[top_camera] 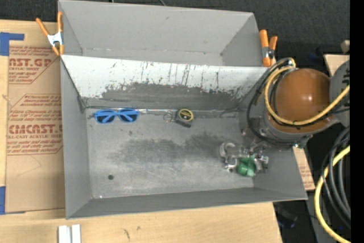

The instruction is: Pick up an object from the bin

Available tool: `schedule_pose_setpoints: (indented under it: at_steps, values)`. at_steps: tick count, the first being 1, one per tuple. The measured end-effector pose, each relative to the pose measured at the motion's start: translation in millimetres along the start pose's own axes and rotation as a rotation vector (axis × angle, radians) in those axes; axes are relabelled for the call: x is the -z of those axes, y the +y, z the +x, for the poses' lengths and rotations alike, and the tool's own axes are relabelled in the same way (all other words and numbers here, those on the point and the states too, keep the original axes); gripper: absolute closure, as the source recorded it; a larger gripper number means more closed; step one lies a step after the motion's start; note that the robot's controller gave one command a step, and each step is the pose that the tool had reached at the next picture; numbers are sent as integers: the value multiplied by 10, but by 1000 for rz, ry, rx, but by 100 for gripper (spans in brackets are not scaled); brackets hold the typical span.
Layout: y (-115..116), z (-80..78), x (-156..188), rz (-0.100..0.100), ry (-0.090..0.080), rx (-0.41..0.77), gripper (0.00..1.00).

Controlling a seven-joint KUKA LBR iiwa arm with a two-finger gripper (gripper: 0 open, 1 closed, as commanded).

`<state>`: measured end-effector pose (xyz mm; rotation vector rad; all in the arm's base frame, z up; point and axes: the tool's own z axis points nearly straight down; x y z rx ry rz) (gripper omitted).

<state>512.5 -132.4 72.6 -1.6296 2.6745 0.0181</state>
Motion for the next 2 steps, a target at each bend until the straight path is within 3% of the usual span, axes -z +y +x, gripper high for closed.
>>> schedule_pose_setpoints:
  at_steps: [1,2]
  values:
    - [-18,-50,1163,12,11,68,100]
    - [15,-420,1835,5,11,377,100]
